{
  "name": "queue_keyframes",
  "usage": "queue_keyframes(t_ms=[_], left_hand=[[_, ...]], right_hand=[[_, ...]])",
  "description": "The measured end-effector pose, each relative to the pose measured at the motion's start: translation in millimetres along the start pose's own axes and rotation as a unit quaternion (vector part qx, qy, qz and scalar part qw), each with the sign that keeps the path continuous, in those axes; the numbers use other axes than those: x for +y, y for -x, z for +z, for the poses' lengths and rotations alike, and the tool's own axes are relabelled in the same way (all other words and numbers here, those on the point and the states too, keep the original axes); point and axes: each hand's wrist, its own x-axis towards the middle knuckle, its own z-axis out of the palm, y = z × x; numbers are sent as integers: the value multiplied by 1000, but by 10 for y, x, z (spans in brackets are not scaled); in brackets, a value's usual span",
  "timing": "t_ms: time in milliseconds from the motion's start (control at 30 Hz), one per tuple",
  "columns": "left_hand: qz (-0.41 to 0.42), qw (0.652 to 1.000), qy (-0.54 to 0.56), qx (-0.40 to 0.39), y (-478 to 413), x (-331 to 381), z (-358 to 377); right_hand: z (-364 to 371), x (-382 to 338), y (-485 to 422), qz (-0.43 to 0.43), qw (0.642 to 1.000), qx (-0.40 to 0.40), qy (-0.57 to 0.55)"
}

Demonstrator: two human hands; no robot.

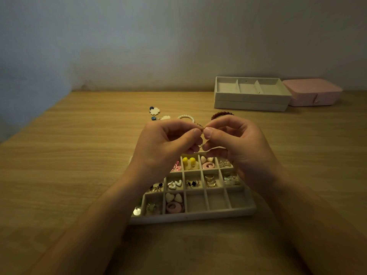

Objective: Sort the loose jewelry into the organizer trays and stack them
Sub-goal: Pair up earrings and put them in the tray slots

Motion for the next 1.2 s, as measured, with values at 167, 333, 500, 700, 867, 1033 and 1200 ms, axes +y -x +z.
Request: queue_keyframes(t_ms=[167, 333, 500, 700, 867, 1033, 1200], left_hand=[[-55, 995, 79, -17, 15, 61, -5], [-111, 983, 143, -27, 16, 86, -2], [-159, 969, 188, -26, 7, 81, 2], [-189, 945, 264, -39, -7, 86, -11], [-196, 938, 283, -47, -11, 77, -35], [-196, 943, 262, -52, -17, 60, -29], [-196, 952, 229, -56, -14, 40, -40]], right_hand=[[3, -12, 0, 5, 1000, -5, -7], [3, -26, 2, -16, 1000, -11, 16], [18, -50, 4, -23, 999, -21, 21], [-17, -51, 0, -2, 999, -41, -32], [-20, -42, 4, -3, 998, -46, -34], [-25, -19, -10, 6, 999, -36, -31], [-15, -7, -16, 14, 999, -27, -21]])
